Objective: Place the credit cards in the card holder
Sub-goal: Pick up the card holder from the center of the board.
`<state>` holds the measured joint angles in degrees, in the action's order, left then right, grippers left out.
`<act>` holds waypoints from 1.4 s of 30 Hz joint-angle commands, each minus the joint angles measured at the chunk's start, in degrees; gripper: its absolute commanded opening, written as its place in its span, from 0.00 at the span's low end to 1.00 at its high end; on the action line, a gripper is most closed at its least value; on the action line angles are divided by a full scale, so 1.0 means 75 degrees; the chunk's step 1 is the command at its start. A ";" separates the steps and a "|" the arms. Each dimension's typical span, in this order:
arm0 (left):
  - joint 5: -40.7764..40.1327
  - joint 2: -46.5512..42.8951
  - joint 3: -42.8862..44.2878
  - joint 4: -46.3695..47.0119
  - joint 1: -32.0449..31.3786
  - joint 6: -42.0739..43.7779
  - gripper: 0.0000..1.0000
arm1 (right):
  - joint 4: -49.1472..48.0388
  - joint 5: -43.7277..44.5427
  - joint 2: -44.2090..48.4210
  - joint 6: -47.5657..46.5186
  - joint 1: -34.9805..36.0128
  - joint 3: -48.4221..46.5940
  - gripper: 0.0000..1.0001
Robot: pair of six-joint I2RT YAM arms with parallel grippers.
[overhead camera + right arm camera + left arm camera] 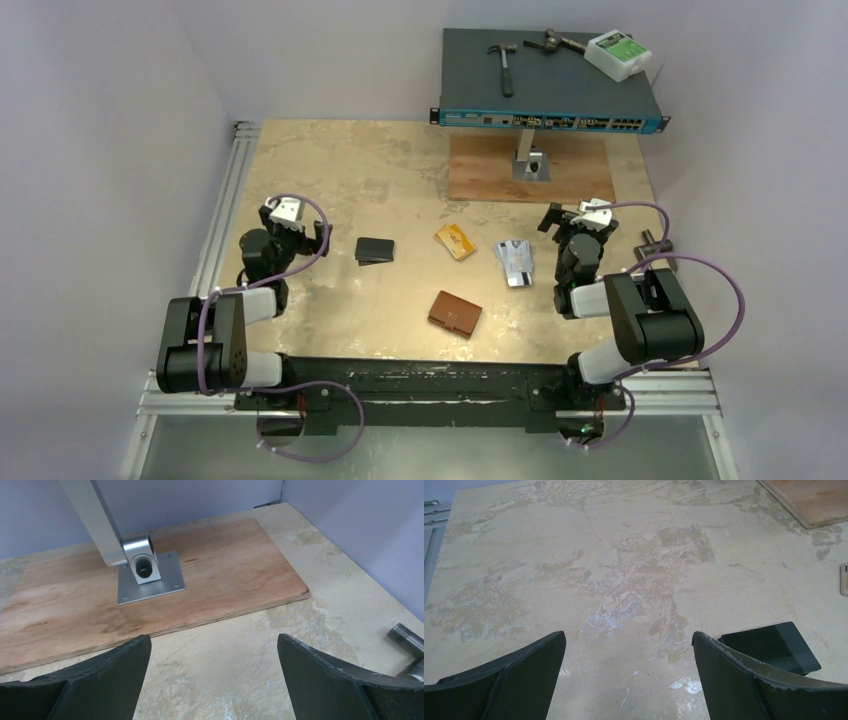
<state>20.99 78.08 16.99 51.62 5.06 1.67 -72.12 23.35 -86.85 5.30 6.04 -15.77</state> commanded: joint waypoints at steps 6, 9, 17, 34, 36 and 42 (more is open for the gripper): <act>0.0017 -0.0034 0.0067 0.0356 -0.0042 0.0025 1.00 | -0.0469 0.0217 0.0070 -0.0141 0.0016 -0.0082 0.99; 0.0048 -0.0082 0.0044 0.0397 -0.0034 0.0004 1.00 | 0.1978 0.0741 0.1023 -0.0133 0.0203 -0.0845 0.99; 0.0564 -0.1531 0.2352 -0.5030 0.0280 0.0191 1.00 | 1.0013 -0.0809 0.1926 0.4149 0.0101 -0.5145 0.99; 0.1133 -0.2520 0.5903 -1.3561 0.0283 0.2091 1.00 | 1.3272 0.2830 0.1558 0.4132 0.8602 -0.4504 0.99; 0.1118 -0.2600 0.5851 -1.3740 0.0280 0.2215 1.00 | 1.3658 0.3111 0.1008 0.4493 0.9248 -0.4661 0.99; 0.1297 -0.2790 0.5698 -1.3979 0.0286 0.2453 1.00 | 1.3613 0.3066 0.0137 0.4800 1.0044 -0.4675 0.99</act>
<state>28.49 58.61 58.83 -50.24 6.79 17.78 27.75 41.47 -85.14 37.19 80.20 -48.64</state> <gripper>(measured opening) 0.998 0.987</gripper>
